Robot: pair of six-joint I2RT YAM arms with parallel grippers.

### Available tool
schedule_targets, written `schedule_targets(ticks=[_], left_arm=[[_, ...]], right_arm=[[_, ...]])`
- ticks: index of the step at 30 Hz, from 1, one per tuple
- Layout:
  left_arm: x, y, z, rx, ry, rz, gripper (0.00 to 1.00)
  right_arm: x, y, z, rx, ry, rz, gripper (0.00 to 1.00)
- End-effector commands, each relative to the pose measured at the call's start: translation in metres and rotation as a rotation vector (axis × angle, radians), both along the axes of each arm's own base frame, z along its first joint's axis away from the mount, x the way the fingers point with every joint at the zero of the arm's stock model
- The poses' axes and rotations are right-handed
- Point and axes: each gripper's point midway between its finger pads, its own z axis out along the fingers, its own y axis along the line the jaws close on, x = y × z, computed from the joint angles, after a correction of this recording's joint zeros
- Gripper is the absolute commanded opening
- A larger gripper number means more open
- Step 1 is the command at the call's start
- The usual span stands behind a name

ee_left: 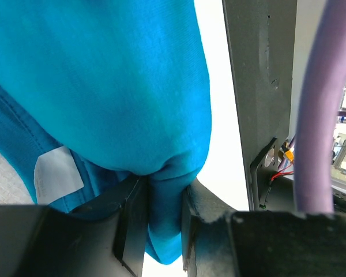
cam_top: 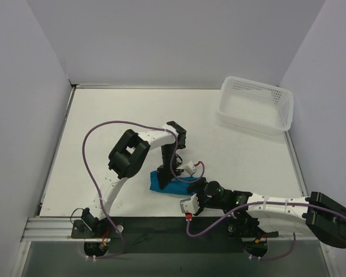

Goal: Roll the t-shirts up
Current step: Roll the T-shirt to the center of the board.

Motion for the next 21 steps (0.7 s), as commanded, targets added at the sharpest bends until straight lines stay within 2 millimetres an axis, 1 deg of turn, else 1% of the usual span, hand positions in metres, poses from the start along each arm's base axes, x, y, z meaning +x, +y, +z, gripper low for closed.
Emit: schedule_targets(ticks=[1, 3, 4, 5, 6, 7, 8, 9, 10, 11, 12, 13, 14, 15, 16, 17, 18, 19, 20, 21], left_arm=[[-0.006, 0.035, -0.051, 0.13, 0.002, -0.225, 0.3], [-0.006, 0.034, -0.051, 0.128, 0.002, -0.226, 0.3], [-0.006, 0.034, -0.05, 0.125, -0.001, -0.227, 0.3], [-0.006, 0.033, -0.05, 0.121, 0.0, -0.226, 0.3], [-0.007, 0.033, -0.05, 0.121, 0.002, -0.225, 0.3], [-0.007, 0.033, -0.049, 0.119, 0.0, -0.224, 0.3], [-0.007, 0.033, -0.048, 0.118, 0.001, -0.22, 0.3], [-0.008, 0.032, -0.048, 0.117, 0.004, -0.214, 0.3], [-0.007, 0.032, -0.048, 0.123, 0.004, -0.203, 0.3], [-0.006, 0.03, -0.047, 0.125, 0.005, -0.185, 0.32], [-0.007, 0.027, -0.046, 0.117, 0.016, -0.154, 0.35], [-0.006, 0.023, -0.044, 0.124, 0.017, -0.115, 0.39], [-0.005, 0.019, -0.042, 0.118, 0.026, -0.075, 0.43], [-0.002, 0.013, -0.039, 0.102, 0.05, 0.002, 0.53], [0.0, 0.01, -0.037, 0.139, 0.063, 0.078, 0.6], [0.009, 0.004, -0.033, 0.136, 0.052, 0.13, 0.97], [0.018, 0.002, -0.028, 0.135, 0.071, 0.218, 0.97], [0.025, 0.001, -0.018, 0.15, 0.075, 0.298, 0.97], [0.033, 0.001, -0.011, 0.154, 0.076, 0.354, 0.97], [0.049, 0.009, -0.004, 0.157, 0.078, 0.442, 0.97]], right_arm=[[-0.004, -0.042, -0.038, -0.201, 0.088, -0.066, 0.63], [-0.004, -0.043, -0.04, -0.221, 0.136, -0.082, 0.63], [0.001, -0.047, -0.041, -0.225, 0.156, -0.111, 0.62], [0.002, -0.048, -0.041, -0.232, 0.175, -0.12, 0.59], [0.002, -0.053, -0.047, -0.263, 0.209, -0.129, 0.58], [0.005, -0.047, -0.042, -0.25, 0.226, -0.127, 0.56], [0.01, -0.051, -0.043, -0.257, 0.248, -0.146, 0.52], [0.009, -0.056, -0.051, -0.308, 0.275, -0.134, 0.51], [0.013, -0.051, -0.048, -0.307, 0.282, -0.116, 0.5], [0.018, -0.055, -0.049, -0.32, 0.294, -0.132, 0.47], [0.014, -0.06, -0.056, -0.365, 0.339, -0.122, 0.45], [0.014, -0.063, -0.056, -0.381, 0.375, -0.128, 0.42], [0.02, -0.053, -0.047, -0.36, 0.395, -0.12, 0.38], [0.013, -0.059, -0.051, -0.397, 0.449, -0.124, 0.36], [0.011, -0.059, -0.048, -0.398, 0.481, -0.119, 0.34], [0.008, -0.048, -0.04, -0.358, 0.524, -0.085, 0.32], [0.0, -0.054, -0.04, -0.372, 0.571, -0.087, 0.3], [-0.005, -0.052, -0.038, -0.372, 0.596, -0.06, 0.23], [-0.01, -0.047, -0.034, -0.357, 0.637, -0.03, 0.13], [-0.013, -0.051, -0.035, -0.365, 0.671, -0.054, 0.0]])
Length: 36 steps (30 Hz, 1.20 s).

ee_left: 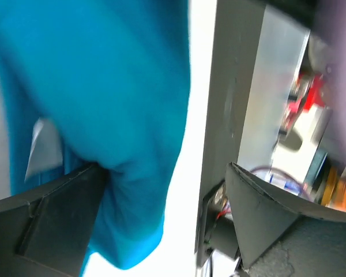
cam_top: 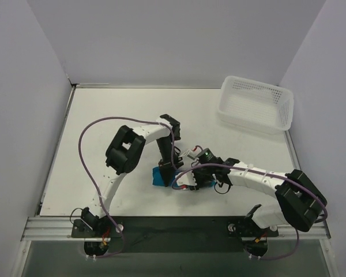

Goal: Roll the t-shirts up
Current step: Roll the T-shirt to the center of the board.

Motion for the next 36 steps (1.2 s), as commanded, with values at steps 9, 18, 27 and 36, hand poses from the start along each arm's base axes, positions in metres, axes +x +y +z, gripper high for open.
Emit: schedule_targets(ticks=[9, 18, 27, 36], left_arm=[[0.161, 0.109, 0.033, 0.131, -0.081, 0.846, 0.97], [0.217, 0.133, 0.106, 0.028, -0.784, 0.839, 0.97], [0.156, 0.078, 0.177, -0.397, -1.313, 0.709, 0.97], [0.077, 0.027, 0.113, -0.447, -1.422, 0.33, 0.97]], right_arm=[[-0.034, -0.036, 0.002, -0.129, 0.573, -0.071, 0.0], [-0.018, -0.028, 0.012, -0.117, 0.774, -0.273, 0.0], [-0.036, -0.039, 0.017, -0.164, 0.998, -0.362, 0.0], [-0.033, -0.037, 0.021, -0.138, 1.172, -0.472, 0.0]])
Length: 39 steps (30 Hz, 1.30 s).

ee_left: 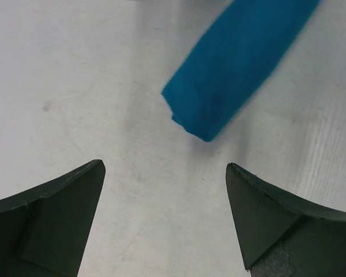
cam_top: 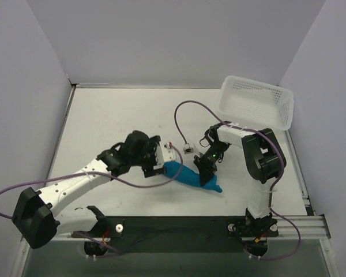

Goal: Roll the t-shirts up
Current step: Roll the T-shirt to the center of the board.

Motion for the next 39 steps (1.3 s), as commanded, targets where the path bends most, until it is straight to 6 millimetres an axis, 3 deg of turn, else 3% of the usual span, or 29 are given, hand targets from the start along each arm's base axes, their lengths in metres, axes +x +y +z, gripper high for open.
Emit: schedule_targets(ticks=[1, 3, 8, 9, 13, 18, 22, 32, 39], left_arm=[[-0.018, -0.024, -0.01, 0.029, -0.162, -0.128, 0.97], [-0.025, -0.035, -0.025, 0.032, -0.247, -0.19, 0.96], [-0.037, -0.074, -0.038, 0.036, -0.532, -0.322, 0.92], [-0.036, -0.081, -0.032, 0.005, -0.565, -0.327, 0.9], [-0.04, -0.095, -0.049, 0.009, -0.535, -0.359, 0.82], [-0.038, -0.107, -0.056, -0.02, -0.537, -0.335, 0.82], [-0.043, -0.118, -0.074, -0.014, -0.474, -0.372, 0.82], [-0.018, -0.144, -0.094, 0.035, -0.5, -0.328, 0.83], [-0.002, -0.147, -0.112, 0.088, -0.533, -0.298, 0.83]], right_arm=[[-0.01, -0.008, 0.009, -0.061, 0.175, -0.07, 0.0], [-0.006, -0.006, 0.013, -0.055, 0.205, -0.086, 0.0], [0.003, -0.007, 0.015, -0.056, 0.324, -0.175, 0.0], [0.004, -0.008, 0.017, -0.061, 0.347, -0.192, 0.0], [0.021, -0.007, 0.016, -0.05, 0.439, -0.306, 0.0], [0.028, -0.006, 0.015, -0.053, 0.47, -0.347, 0.0], [0.028, -0.006, 0.013, -0.067, 0.491, -0.362, 0.0], [0.031, -0.005, 0.012, -0.074, 0.514, -0.381, 0.0], [0.033, -0.005, 0.011, -0.082, 0.527, -0.389, 0.0]])
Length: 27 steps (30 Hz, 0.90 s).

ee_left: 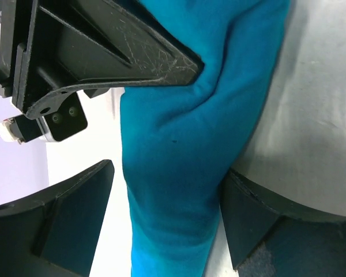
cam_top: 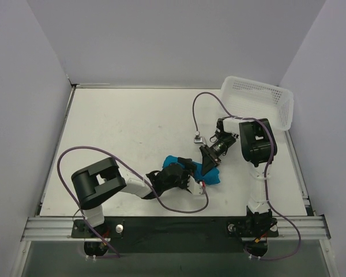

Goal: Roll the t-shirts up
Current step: Roll the T-shirt to the center of the board.

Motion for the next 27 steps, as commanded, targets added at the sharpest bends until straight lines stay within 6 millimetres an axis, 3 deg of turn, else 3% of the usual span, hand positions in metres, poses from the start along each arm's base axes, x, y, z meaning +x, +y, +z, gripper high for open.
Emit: schedule_targets(ticks=[1, 3, 9, 11, 12, 13, 14, 22, 24, 26, 27], left_arm=[[0.006, -0.008, -0.002, 0.003, -0.016, -0.001, 0.83], [0.003, -0.012, -0.004, 0.011, 0.007, -0.02, 0.83], [-0.016, -0.011, -0.028, 0.127, 0.216, -0.118, 0.66], [-0.018, -0.011, -0.032, 0.139, 0.294, -0.131, 0.65], [-0.024, -0.006, -0.04, 0.175, 0.344, -0.145, 0.65], [-0.027, -0.006, -0.042, 0.181, 0.374, -0.161, 0.65], [-0.026, -0.01, -0.038, 0.173, 0.391, -0.172, 0.65], [-0.041, 0.005, -0.042, 0.24, 0.608, -0.266, 0.6], [-0.042, 0.005, -0.04, 0.258, 0.658, -0.272, 0.59], [-0.042, 0.004, -0.043, 0.253, 0.76, -0.265, 0.58], [-0.041, 0.002, -0.037, 0.252, 0.805, -0.264, 0.58]], right_arm=[[-0.001, 0.002, 0.009, -0.01, 0.073, -0.024, 0.0], [0.002, 0.002, 0.009, -0.009, 0.088, -0.036, 0.0], [0.007, 0.0, 0.01, -0.001, 0.114, -0.071, 0.0], [0.008, -0.001, 0.012, 0.011, 0.105, -0.085, 0.09], [0.01, -0.001, 0.014, 0.021, 0.092, -0.09, 0.41], [0.011, -0.002, 0.017, 0.039, 0.074, -0.096, 0.57], [0.013, -0.003, 0.025, 0.062, 0.052, -0.118, 1.0], [0.023, -0.024, 0.087, 0.126, -0.294, -0.174, 1.0], [0.026, -0.037, 0.09, 0.079, -0.338, -0.221, 1.0], [0.042, -0.046, 0.101, 0.035, -0.469, -0.305, 1.0], [0.051, -0.055, 0.09, -0.013, -0.562, -0.32, 1.0]])
